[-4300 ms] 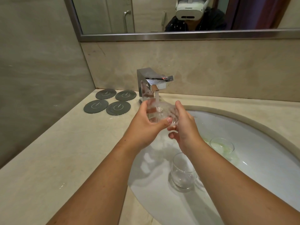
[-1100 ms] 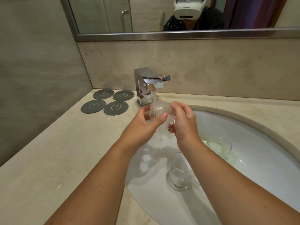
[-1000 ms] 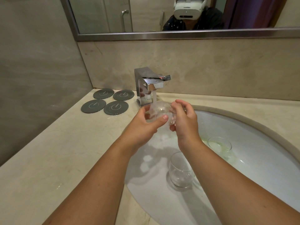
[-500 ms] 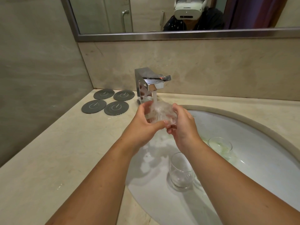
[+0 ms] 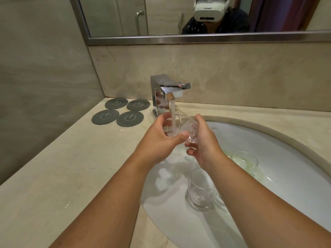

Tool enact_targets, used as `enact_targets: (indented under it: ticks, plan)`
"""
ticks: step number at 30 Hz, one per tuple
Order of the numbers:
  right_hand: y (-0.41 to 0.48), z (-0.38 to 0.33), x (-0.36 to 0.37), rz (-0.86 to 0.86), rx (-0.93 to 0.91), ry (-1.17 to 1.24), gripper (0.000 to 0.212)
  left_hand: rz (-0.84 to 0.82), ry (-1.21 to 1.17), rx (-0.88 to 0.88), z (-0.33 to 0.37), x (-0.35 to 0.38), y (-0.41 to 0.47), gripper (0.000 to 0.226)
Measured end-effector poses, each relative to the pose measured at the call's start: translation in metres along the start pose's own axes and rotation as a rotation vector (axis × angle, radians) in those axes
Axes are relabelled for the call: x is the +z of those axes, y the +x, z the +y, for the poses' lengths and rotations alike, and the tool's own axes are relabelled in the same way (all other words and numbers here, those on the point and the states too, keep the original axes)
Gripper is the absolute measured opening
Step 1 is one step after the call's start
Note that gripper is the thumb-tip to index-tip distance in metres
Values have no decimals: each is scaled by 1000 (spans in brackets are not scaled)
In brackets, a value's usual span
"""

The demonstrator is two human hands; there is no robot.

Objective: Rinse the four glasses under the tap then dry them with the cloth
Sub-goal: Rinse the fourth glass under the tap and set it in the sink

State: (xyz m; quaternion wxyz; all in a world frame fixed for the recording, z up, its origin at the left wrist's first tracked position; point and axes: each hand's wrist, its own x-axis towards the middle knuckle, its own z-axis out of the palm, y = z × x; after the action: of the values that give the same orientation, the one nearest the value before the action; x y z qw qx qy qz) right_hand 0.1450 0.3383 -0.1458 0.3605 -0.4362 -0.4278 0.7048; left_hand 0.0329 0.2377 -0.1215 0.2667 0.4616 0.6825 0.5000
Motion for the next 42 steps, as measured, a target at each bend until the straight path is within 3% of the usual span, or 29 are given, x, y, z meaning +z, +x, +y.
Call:
enact_targets:
  ticks: [5, 10, 16, 20, 23, 28, 32, 36, 40, 42]
  plan:
    - [-1, -1, 2, -7, -35, 115, 40, -21, -43, 39, -3, 1, 2, 77]
    - [0, -2, 3, 33, -156, 93, 24, -2, -47, -46, -3, 4, 2, 103]
    - [-2, -3, 3, 39, -224, 46, 16, 42, -73, -21, 0, 3, 1, 85]
    - [2, -1, 1, 25, -103, 9, 49, 0, -42, 17, -1, 1, 1, 74]
    - [1, -1, 1, 21, -86, 41, 48, -42, -84, 21, -3, 1, 2, 77]
    - [-4, -2, 4, 124, -255, -14, 39, -66, -176, -83, -6, 3, 6, 91]
    - [-12, -1, 10, 108, -396, -86, 56, -59, -248, -168, -8, 5, 7, 73]
    - [-20, -5, 7, 135, -538, -251, 36, -75, -369, -318, -7, 7, 7, 47]
    - [-26, -5, 7, 177, -640, -370, 44, -81, -383, -434, -4, 7, 6, 49]
    - [-25, -5, 7, 193, -678, -408, 47, -85, -365, -439, -3, 6, 5, 37]
